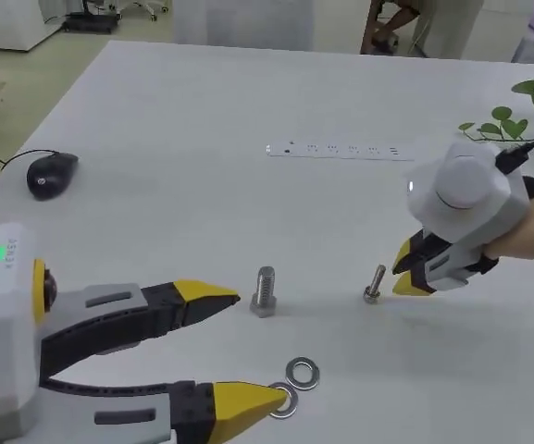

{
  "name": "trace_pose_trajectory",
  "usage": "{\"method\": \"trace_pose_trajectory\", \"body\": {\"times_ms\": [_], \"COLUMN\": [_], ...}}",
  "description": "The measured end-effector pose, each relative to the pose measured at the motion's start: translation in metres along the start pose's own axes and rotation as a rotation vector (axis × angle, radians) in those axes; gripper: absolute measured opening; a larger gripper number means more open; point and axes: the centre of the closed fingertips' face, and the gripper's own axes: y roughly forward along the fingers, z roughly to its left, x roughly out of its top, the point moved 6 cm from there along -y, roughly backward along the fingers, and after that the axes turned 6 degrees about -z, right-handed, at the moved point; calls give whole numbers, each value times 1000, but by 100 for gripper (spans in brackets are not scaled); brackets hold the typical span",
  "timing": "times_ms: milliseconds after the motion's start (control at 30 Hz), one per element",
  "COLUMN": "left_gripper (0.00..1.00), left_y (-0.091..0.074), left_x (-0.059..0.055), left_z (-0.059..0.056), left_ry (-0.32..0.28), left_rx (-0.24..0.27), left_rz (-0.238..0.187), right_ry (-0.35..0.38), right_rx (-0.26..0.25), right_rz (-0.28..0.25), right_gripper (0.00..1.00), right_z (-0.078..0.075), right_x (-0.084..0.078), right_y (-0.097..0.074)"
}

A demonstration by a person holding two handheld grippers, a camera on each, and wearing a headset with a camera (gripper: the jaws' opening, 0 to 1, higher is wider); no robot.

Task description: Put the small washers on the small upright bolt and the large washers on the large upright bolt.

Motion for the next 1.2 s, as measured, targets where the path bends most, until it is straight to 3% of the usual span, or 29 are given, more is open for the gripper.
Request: {"method": "trace_pose_trajectory", "body": {"times_ms": [267,500,900,1200], "left_gripper": [48,48,48,48], "left_y": [0,-4,-9,-15], "left_x": [0,1,3,4], "left_z": [-9,-16,-23,-21], "left_ry": [7,14,29,31], "left_rx": [1,8,21,49], "left_rz": [-7,-16,-29,-41], "right_ry": [-5,-21,-151,-181], "right_rx": [-24,-6,132,191], "right_rz": [-13,-9,-23,-83], "right_gripper": [15,16,16,17], "right_z": [17,42,95,103], "right_x": [1,2,28,55], "right_y": [-12,-10,20,45]}}
